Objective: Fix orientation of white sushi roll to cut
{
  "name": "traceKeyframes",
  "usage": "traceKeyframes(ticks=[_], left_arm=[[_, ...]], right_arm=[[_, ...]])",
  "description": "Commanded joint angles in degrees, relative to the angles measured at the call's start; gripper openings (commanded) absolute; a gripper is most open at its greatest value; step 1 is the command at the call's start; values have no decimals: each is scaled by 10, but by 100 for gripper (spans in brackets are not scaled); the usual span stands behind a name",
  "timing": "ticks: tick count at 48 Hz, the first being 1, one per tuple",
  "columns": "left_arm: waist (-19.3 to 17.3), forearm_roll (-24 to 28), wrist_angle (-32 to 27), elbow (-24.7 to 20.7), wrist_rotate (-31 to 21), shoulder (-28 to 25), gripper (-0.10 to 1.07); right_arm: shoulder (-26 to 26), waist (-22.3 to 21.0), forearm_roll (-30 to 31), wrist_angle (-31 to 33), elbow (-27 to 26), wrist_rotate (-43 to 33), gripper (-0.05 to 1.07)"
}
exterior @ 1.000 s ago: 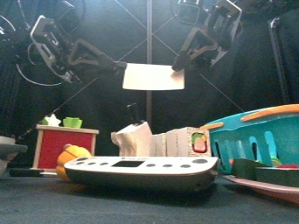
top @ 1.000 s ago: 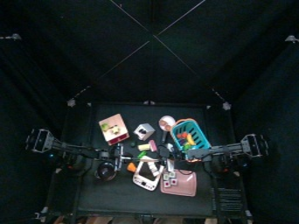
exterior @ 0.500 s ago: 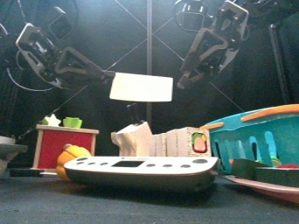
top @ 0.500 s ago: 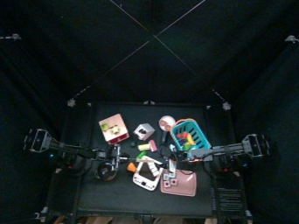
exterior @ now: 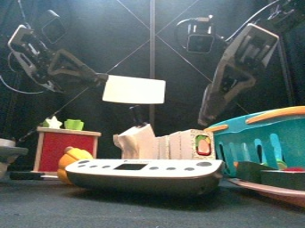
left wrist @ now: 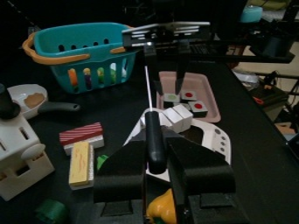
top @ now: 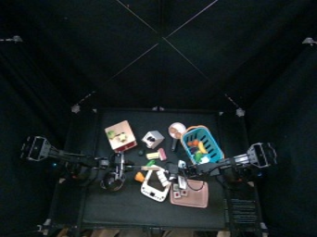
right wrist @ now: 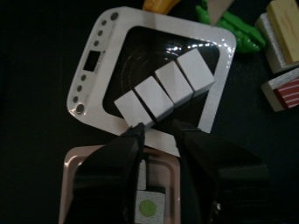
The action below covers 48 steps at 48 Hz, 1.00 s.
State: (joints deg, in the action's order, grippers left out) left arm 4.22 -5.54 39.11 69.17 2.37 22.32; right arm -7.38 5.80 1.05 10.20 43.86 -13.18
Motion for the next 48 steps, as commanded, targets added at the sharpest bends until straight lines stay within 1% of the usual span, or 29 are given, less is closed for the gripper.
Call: traceKeyframes(ticks=[1, 6, 12, 26, 48], left_arm=[[-1, -1, 3, -9, 0, 2, 39], [-1, -1, 3, -9, 0, 2, 39], [-1, -1, 3, -11, 0, 3, 39], [-1, -1, 3, -11, 0, 2, 39], [-1, -1, 3, -8, 0, 2, 39]], right_arm=[[10, 0, -1, -5, -10, -1, 65], [30, 0, -2, -5, -16, -1, 58], [44, 0, -1, -5, -25, -1, 54], [69, 6, 4, -9, -53, 0, 54], [91, 17, 4, -6, -83, 1, 54]])
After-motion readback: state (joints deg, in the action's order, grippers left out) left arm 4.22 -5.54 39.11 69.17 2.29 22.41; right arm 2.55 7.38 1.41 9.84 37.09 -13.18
